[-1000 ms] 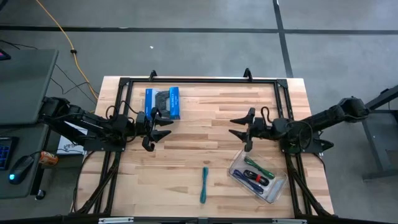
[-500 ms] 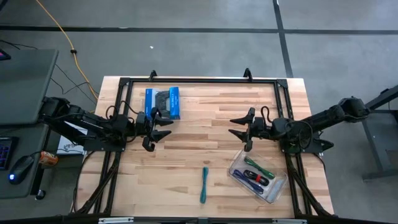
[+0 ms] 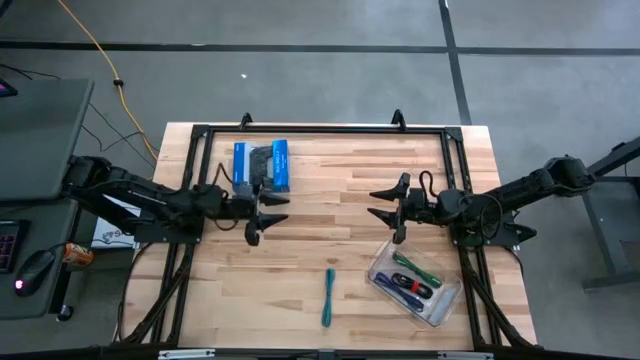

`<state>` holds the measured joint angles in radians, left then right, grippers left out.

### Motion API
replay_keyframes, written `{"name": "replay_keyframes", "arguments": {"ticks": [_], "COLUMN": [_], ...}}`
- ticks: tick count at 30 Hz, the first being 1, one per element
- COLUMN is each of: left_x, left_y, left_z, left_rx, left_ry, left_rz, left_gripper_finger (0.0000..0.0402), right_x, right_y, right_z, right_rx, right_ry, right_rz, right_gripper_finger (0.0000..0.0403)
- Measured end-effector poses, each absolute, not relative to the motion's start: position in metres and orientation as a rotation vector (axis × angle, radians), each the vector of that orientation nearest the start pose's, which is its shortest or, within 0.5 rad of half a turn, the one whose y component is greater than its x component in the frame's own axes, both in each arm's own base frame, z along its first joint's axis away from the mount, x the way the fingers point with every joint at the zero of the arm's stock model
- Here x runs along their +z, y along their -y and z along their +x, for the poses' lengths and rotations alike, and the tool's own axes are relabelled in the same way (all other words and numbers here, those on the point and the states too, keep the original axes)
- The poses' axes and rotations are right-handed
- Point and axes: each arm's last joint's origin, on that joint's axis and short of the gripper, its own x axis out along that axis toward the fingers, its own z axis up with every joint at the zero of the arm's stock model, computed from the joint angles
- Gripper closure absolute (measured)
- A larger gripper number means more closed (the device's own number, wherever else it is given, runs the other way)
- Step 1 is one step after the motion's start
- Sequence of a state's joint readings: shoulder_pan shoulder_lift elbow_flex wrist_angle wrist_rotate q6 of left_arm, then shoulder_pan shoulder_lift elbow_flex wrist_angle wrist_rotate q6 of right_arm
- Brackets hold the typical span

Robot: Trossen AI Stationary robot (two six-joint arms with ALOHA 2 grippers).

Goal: Pick and place USB-C Cables
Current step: Put the blue charger cable into the transparent bin

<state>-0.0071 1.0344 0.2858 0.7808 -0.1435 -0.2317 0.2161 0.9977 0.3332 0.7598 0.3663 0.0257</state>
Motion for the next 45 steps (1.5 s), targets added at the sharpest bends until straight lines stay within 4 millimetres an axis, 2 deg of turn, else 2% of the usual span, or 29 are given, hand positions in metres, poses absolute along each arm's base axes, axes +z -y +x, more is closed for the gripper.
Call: {"name": "replay_keyframes", "arguments": {"ticks": [20,25,29,34,39,45], "left_x": [0.211,0.213,0.223,0.226,0.217,0.200], "left_y": [-0.003,0.004,0.021,0.051,0.077,0.095], "left_z": [0.204,0.208,0.226,0.264,0.298,0.334], "left_rx": [0.147,0.089,-0.018,-0.132,-0.254,-0.396], "left_ry": [0.011,0.011,-0.037,-0.251,-0.427,-0.484], "left_rz": [-0.190,-0.228,-0.189,-0.055,0.105,0.163], "left_gripper_finger": [0.0202,0.0202,0.0202,0.0202,0.0202,0.0202], "right_x": [0.230,0.230,0.230,0.230,0.230,0.229], "right_y": [-0.033,-0.033,-0.033,-0.033,-0.033,-0.033], "right_z": [0.199,0.199,0.199,0.199,0.199,0.199], "right_rx": [-0.149,-0.149,-0.149,-0.149,-0.149,-0.150], "right_ry": [0.086,0.086,0.086,0.086,0.084,0.077], "right_rz": [0.051,0.051,0.051,0.051,0.050,0.048], "right_gripper_finger": [0.0206,0.0206,0.0206,0.0206,0.0206,0.0206]}}
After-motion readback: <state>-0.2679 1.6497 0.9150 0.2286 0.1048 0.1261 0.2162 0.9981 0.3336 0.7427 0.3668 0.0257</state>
